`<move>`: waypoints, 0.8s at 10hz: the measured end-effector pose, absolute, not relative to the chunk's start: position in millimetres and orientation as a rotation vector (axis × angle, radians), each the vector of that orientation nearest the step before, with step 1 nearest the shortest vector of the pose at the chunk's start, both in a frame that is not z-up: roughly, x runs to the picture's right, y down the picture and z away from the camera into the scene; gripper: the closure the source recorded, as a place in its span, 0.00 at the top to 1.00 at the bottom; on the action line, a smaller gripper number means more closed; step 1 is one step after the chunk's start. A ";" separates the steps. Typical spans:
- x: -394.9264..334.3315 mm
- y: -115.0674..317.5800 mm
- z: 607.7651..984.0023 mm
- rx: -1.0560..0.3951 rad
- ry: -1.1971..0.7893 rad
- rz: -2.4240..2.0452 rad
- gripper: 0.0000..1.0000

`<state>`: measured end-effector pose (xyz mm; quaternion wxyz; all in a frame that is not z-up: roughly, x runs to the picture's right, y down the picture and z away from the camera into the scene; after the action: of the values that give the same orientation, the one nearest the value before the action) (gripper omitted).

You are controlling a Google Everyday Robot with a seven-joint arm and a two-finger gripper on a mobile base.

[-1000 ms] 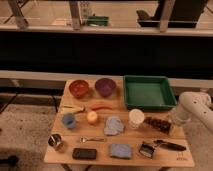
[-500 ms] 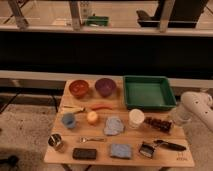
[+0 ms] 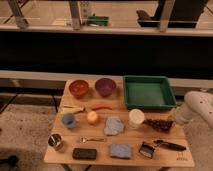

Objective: Place grapes in plastic cup

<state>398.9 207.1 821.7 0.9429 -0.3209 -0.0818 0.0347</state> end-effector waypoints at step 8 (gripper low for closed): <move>405.2 166.1 724.0 -0.527 -0.206 0.083 0.00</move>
<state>405.2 166.1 724.0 0.9594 -0.2599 -0.1016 0.0409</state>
